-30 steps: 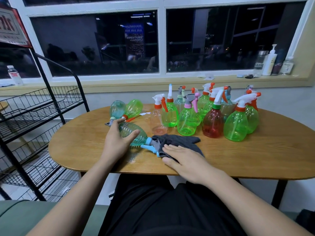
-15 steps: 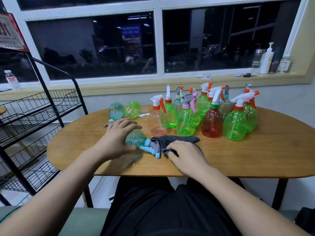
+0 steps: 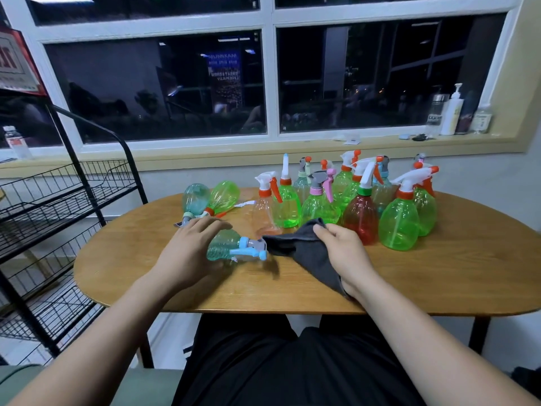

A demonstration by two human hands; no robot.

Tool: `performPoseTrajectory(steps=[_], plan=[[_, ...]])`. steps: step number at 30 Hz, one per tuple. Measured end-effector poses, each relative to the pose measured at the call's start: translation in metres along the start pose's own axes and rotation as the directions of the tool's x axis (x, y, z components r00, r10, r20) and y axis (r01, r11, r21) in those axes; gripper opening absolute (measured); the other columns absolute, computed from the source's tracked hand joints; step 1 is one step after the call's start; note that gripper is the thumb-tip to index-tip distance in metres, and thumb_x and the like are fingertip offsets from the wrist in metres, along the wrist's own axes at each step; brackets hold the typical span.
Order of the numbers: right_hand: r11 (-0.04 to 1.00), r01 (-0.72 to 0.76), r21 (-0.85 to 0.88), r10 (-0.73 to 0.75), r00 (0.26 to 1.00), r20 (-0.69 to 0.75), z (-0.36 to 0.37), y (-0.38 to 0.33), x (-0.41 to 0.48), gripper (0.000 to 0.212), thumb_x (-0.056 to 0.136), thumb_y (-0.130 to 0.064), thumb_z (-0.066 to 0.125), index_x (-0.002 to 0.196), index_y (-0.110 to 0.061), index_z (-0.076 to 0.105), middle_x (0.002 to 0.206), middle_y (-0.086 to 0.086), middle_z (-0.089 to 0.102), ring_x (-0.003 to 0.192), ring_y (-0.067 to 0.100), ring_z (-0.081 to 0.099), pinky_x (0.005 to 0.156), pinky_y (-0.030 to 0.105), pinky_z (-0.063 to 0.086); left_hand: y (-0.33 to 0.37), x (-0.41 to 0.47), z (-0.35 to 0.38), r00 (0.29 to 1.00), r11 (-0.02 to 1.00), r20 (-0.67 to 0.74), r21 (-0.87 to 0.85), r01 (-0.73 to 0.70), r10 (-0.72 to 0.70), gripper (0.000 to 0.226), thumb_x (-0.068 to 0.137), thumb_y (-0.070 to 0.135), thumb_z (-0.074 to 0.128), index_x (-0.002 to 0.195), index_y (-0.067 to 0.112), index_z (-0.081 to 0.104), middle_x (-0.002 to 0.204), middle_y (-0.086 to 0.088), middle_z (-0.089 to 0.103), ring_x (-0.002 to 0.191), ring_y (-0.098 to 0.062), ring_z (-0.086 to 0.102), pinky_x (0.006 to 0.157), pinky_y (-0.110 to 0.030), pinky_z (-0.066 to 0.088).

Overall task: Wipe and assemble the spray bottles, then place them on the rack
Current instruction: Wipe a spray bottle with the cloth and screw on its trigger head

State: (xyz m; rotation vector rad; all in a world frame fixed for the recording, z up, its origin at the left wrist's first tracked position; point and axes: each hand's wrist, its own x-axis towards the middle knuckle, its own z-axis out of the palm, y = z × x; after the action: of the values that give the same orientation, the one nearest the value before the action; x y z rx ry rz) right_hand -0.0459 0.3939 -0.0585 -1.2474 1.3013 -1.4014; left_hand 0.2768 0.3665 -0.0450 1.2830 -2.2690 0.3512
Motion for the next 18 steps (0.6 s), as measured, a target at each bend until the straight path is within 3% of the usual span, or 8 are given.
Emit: performPoseTrajectory(steps=[3,6,10,13,16,18], plan=[[0.98,-0.04,0.195,0.045,0.999,-0.023,-0.002,-0.004,0.003,0.025,0.11,-0.031,0.058,0.113,-0.018,0.079,0.107,0.006,0.082,0.106,0.029,0.077,0.103,0.057,0.057,0.002,-0.01,-0.003,0.984,0.943,-0.046,-0.296,0.15,-0.171,0.068,0.075,0.033,0.092,0.135,0.038,0.06,0.137,0.017,0.062,0.129,-0.009,0.057,0.1,-0.035,0.05],[0.957,-0.063,0.284,0.056,0.998,0.033,0.006,-0.007,-0.002,0.022,0.112,-0.025,0.055,0.119,-0.016,0.075,0.113,0.006,0.081,0.111,0.027,0.076,0.105,0.05,0.057,0.019,-0.014,0.0,0.943,0.75,-0.002,-0.607,0.263,-0.332,0.055,0.085,0.032,0.089,0.131,0.041,0.06,0.126,0.019,0.07,0.118,0.006,0.062,0.097,-0.022,0.051],[0.967,-0.017,0.254,-0.013,0.993,0.116,0.017,-0.011,-0.011,0.024,0.112,-0.02,0.054,0.126,-0.015,0.072,0.119,0.006,0.079,0.114,0.025,0.074,0.108,0.049,0.054,0.055,-0.012,0.015,0.911,0.504,0.116,-0.802,0.32,-0.395,0.047,0.092,0.032,0.08,0.132,0.042,0.058,0.124,0.018,0.069,0.111,0.015,0.063,0.085,-0.008,0.051],[0.978,0.019,0.209,-0.052,0.987,0.153,0.024,-0.009,-0.012,0.026,0.112,-0.019,0.055,0.134,-0.015,0.067,0.128,0.005,0.076,0.122,0.024,0.071,0.11,0.047,0.052,0.071,-0.008,0.027,0.909,0.39,0.165,-0.863,0.321,-0.382,0.051,0.086,0.042,0.077,0.134,0.04,0.06,0.128,0.021,0.071,0.122,0.003,0.065,0.096,-0.019,0.054],[0.985,0.071,0.16,-0.101,0.977,0.188,0.032,-0.011,-0.012,0.04,0.11,-0.024,0.057,0.149,-0.014,0.058,0.142,0.002,0.069,0.134,0.021,0.064,0.116,0.049,0.048,0.079,-0.006,0.032,0.916,0.376,0.183,-0.869,0.32,-0.357,0.044,0.091,0.043,0.075,0.132,0.036,0.06,0.133,0.014,0.07,0.127,-0.004,0.064,0.106,-0.034,0.053],[0.983,0.111,0.147,-0.14,0.968,0.207,0.037,-0.014,-0.013,0.033,0.112,-0.016,0.052,0.144,-0.012,0.061,0.137,0.004,0.072,0.13,0.023,0.066,0.112,0.046,0.052,0.082,-0.005,0.034,0.928,0.397,0.18,-0.864,0.308,-0.328,0.04,0.097,0.037,0.073,0.134,0.034,0.06,0.133,0.013,0.071,0.127,-0.006,0.065,0.106,-0.036,0.054]])
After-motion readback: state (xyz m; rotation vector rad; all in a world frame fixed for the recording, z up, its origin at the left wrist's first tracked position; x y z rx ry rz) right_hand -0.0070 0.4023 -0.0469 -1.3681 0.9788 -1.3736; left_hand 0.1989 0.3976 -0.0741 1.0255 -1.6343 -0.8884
